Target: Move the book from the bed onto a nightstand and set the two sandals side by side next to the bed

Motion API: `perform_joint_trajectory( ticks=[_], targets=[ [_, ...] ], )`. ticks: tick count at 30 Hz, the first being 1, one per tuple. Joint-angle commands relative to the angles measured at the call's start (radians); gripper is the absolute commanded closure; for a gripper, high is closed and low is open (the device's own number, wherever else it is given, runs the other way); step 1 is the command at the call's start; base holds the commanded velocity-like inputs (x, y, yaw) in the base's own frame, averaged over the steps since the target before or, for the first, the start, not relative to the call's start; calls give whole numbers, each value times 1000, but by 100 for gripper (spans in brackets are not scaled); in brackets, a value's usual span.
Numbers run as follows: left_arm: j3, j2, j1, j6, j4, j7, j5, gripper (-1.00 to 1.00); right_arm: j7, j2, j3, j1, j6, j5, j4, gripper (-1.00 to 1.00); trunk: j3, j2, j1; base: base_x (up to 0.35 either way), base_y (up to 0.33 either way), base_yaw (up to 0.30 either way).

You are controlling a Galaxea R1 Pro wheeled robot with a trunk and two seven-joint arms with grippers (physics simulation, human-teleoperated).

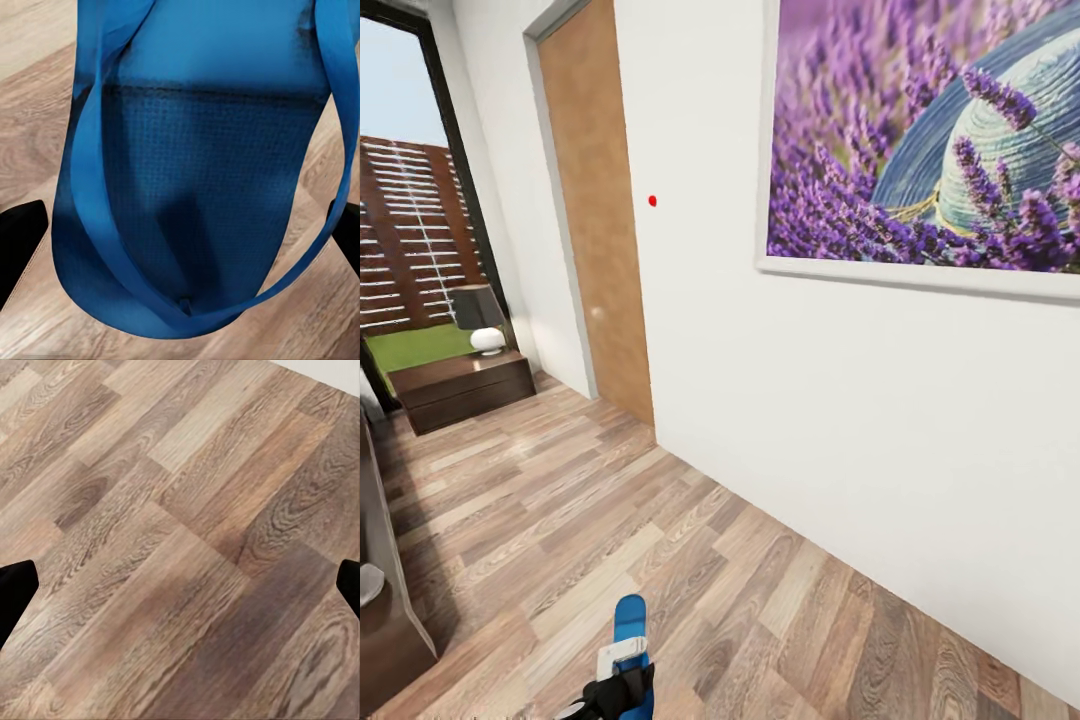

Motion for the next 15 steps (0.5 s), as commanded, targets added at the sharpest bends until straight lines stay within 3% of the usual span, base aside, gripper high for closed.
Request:
perform_joint_trajectory(
  ticks=[1, 15],
  targets=[
    [-8, 0, -1, -4, 0, 3, 7, 100, 7, 0, -2, -1, 0, -8, 1, -100, -1, 0, 0, 0, 0, 294],
    [-8, 0, -1, -4, 0, 3, 7, 100, 7, 0, -2, -1, 0, -8, 1, -100, -1, 0, 0, 0, 0, 294]
  ],
)
